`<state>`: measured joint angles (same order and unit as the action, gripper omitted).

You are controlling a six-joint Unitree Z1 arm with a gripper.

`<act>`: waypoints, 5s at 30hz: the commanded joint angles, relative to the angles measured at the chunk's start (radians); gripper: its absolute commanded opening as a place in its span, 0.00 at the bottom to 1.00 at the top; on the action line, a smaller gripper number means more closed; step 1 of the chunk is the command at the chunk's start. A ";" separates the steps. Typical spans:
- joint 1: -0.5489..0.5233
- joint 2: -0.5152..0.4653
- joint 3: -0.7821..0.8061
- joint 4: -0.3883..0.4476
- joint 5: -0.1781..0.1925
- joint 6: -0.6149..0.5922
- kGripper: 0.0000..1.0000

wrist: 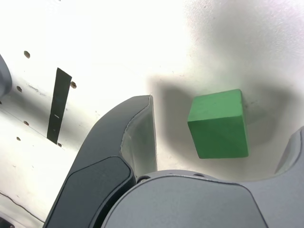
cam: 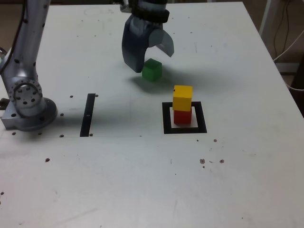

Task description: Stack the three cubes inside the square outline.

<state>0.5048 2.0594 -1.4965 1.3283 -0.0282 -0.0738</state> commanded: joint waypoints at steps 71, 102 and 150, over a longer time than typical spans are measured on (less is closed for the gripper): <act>-0.074 -0.032 -0.071 0.061 -0.001 0.018 0.30; -0.408 -0.049 -0.366 0.283 -0.086 0.118 0.30; -0.546 0.051 -0.386 0.256 -0.018 0.164 0.92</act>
<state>-0.0412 2.1054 -1.8866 1.5789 -0.0444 0.0889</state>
